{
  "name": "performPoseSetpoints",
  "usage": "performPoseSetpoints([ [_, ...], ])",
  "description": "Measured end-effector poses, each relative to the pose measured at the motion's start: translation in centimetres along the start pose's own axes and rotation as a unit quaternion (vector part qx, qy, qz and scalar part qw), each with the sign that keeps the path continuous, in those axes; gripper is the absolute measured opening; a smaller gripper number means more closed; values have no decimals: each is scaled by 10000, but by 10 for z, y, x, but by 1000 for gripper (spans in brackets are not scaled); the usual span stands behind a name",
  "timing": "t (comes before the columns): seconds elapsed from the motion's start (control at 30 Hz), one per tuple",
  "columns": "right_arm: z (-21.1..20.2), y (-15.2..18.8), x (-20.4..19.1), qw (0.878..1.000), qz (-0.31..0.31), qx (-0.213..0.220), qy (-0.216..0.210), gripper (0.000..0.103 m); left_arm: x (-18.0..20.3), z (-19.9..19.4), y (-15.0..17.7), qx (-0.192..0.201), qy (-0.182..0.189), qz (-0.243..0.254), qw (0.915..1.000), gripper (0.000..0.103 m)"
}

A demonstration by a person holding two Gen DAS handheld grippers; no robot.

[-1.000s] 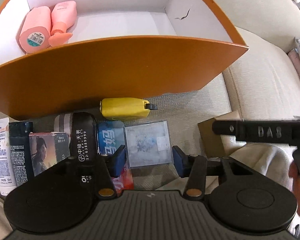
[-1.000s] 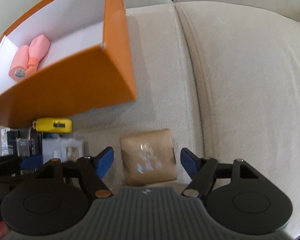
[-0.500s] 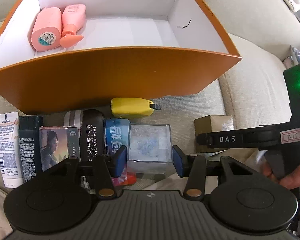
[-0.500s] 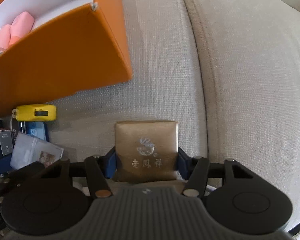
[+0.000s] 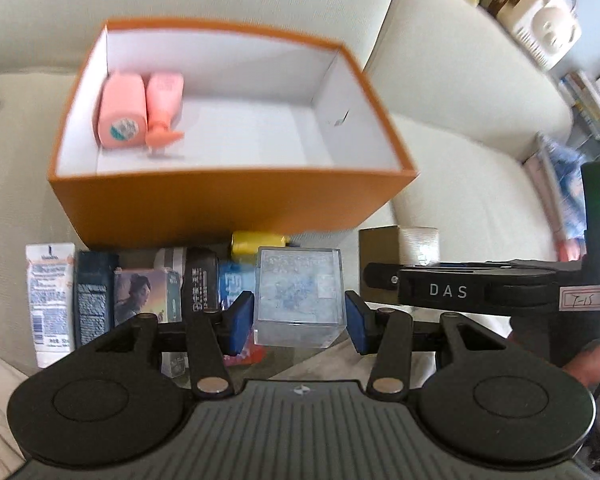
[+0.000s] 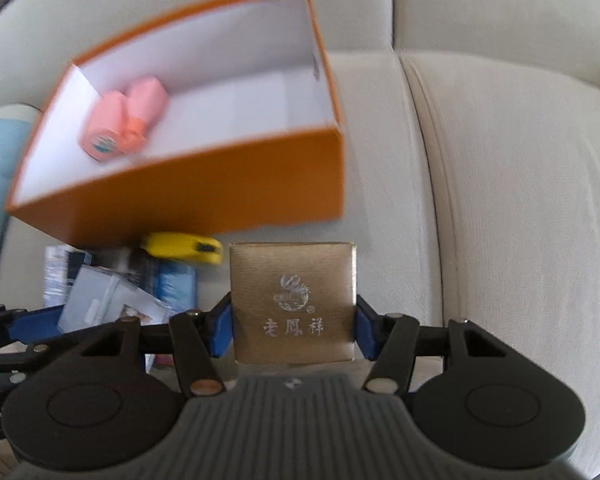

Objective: Organize rigid objects
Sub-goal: 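Carry the brown box and clear cube box into the orange box with both tools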

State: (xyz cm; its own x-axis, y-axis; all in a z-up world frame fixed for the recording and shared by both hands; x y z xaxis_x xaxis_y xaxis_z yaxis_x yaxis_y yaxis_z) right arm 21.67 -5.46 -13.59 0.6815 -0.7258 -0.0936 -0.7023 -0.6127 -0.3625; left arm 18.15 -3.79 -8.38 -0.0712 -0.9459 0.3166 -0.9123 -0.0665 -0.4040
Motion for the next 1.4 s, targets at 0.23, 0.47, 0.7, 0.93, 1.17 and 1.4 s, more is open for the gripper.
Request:
performPoseSetpoints([
  [0.23,-43,-22,-24,9972,-316,652,-202,60,-5,-40,-24,598,164,-119,9980,54],
  [0.47,-67,-45,-64,9909,-654,1097,-417,60,-28,-60,-54,938,93,-283,9951,54],
  [0.7,-56,-76,-93,9883,-849,1181,-459,60,-52,-51,-84,860,-82,-187,9961,55],
  [0.93,-23,-105,-107,9899,-949,967,-418,60,-72,-16,-107,523,0,-209,9984,54],
  [1.17,23,-130,-104,9926,-975,627,-358,60,-99,27,-141,201,137,-359,9991,54],
  [1.4,70,-151,-98,9950,-859,330,-386,60,-102,68,-163,-51,178,-361,9992,54],
])
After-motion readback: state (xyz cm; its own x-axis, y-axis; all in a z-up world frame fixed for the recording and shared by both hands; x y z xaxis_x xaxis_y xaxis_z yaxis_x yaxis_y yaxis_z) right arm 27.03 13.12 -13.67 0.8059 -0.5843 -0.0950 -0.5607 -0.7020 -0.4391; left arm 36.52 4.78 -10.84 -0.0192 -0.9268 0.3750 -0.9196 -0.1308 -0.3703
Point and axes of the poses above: each gripper's, at about its wrist camera, not at the fingertips, and z roughly the way its jaws point, x to its right, y to its underside, the point moved 9 cm from there along z, roughly the way its jaws point
